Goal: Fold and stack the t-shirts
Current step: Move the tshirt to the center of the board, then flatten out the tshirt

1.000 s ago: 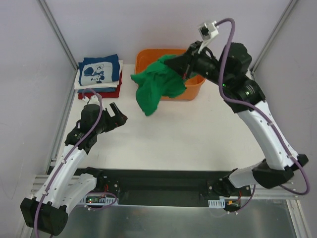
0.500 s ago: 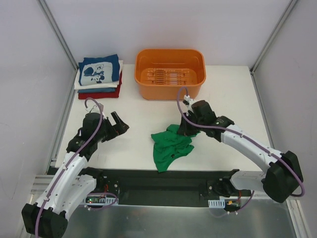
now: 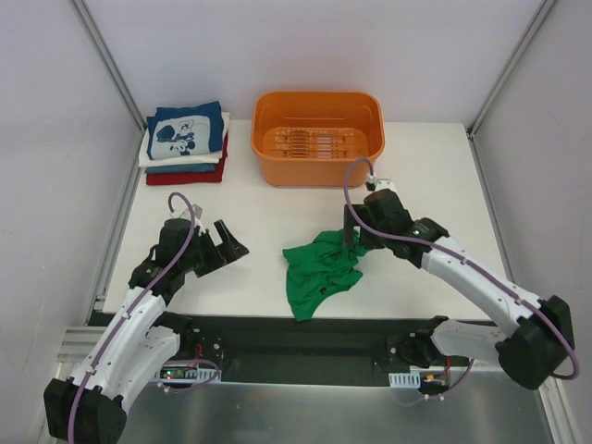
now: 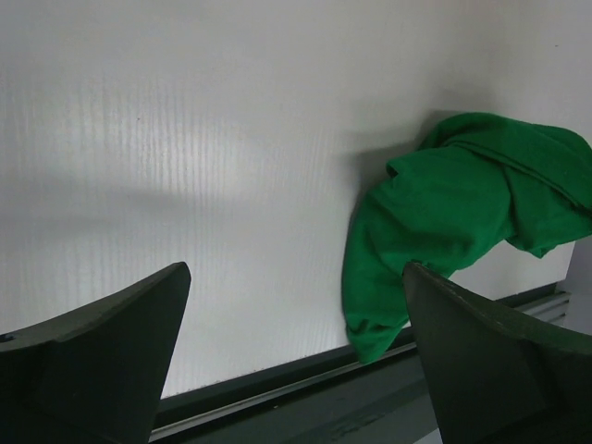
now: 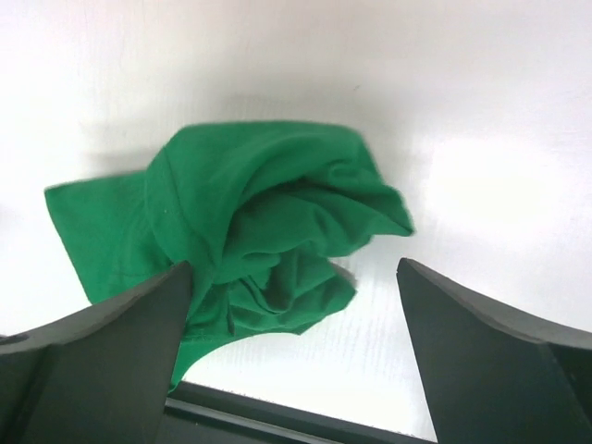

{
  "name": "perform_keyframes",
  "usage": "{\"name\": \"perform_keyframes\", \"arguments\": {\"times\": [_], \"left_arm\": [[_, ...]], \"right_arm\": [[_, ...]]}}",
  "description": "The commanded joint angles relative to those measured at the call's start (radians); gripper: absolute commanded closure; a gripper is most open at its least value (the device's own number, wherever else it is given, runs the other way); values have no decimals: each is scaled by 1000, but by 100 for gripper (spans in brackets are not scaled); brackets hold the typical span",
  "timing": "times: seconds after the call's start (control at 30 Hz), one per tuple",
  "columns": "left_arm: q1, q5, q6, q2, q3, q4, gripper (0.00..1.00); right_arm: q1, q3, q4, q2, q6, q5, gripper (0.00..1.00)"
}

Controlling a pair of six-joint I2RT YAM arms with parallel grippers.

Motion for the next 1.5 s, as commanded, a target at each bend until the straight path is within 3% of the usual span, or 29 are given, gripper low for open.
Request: {"name": "perform_keyframes", "arguments": {"times": [0.0, 0.13, 0.3, 0.5, 0.7, 0.9, 1.47], "left_arm": [[-40, 59, -42, -30, -28, 36, 1], [-144, 53, -76, -7, -28, 82, 1], [-431, -75, -156, 77, 16, 152, 1], [-614, -239, -155, 338, 173, 168, 1], [-680, -279, -110, 605, 364, 169, 2], [-689, -305, -81, 771, 507, 169, 5], [-691, -379, 163, 923, 754, 90, 17]], "right_arm": [[-2, -14, -69, -202, 20, 177, 4], [-28, -104, -93, -360, 64, 235, 4], [-88, -256, -90, -565, 105, 217, 4], [-125, -298, -113, -612, 79, 174, 4], [-128, -299, -116, -593, 43, 147, 4], [-128, -296, -106, -578, 13, 82, 4], [-129, -321, -125, -575, 0, -18, 4]]}}
